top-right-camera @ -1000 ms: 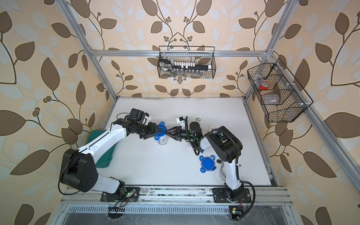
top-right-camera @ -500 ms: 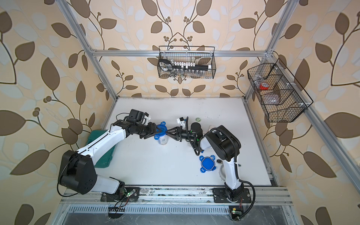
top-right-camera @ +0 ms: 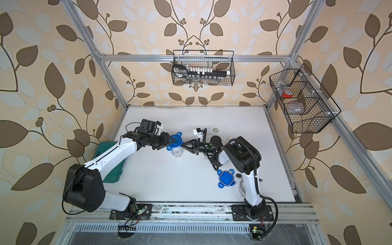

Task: Take out toiletry kits
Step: Unfasten the latch on the container, then open the lid of the container.

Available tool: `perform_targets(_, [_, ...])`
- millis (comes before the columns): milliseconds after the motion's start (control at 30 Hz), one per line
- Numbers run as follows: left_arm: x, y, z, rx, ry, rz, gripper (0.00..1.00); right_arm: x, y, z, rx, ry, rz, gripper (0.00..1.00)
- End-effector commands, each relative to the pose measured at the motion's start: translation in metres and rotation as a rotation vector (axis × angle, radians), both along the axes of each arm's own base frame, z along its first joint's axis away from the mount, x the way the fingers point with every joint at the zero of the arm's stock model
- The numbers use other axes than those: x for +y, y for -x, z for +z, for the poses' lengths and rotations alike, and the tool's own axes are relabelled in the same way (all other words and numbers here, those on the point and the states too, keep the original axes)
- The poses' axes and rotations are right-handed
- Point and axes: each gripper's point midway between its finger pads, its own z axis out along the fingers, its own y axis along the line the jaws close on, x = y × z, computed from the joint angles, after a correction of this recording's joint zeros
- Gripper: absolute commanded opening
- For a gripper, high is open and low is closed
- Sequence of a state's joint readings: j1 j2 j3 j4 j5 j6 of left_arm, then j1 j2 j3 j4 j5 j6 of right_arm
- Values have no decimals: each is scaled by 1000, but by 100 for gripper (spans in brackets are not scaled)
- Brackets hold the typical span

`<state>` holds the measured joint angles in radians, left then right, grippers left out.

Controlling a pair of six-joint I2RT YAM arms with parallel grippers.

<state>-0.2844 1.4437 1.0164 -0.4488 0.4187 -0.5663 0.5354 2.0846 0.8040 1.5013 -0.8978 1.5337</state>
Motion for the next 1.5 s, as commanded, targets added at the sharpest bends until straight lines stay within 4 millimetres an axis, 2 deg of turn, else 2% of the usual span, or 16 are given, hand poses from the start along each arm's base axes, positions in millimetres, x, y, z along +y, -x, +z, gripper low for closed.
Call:
perform_targets(0, [50,68,-97,376,-289,67,53,-1,14,23,-93,-53,37,19])
perform_targets(100, [48,67,-93,368,-285,60,53,-2,12,24,-92,-44,15,14])
perform_targets(333, [39,61,-73,316,-270,35,60,5,-5,-8,-16,237,-52,15])
perform_targets(433, [35,58,-66,291,-264,28,61,7,-7,-11,-9,289,-63,15])
perform_targets(633, [31,53,-52,260,-244,18,65,8,-14,-17,26,348,-79,8])
perform_targets(733, [32,48,-36,216,-243,28,71,11,-13,-8,13,342,-69,6])
perform_targets(800, [37,43,-14,151,-258,50,87,12,-12,1,-6,341,-65,6])
perform_targets(900, [41,38,13,70,-258,68,94,11,-12,11,-20,340,-67,6])
perform_targets(1067, [44,37,47,-30,-243,85,99,15,-9,26,-38,313,-42,6])
perform_targets(1233, [63,34,68,-125,-302,158,99,23,-3,46,-77,281,-12,7])
perform_targets(1467, [86,35,87,-154,-342,238,99,49,26,97,-184,257,78,8])
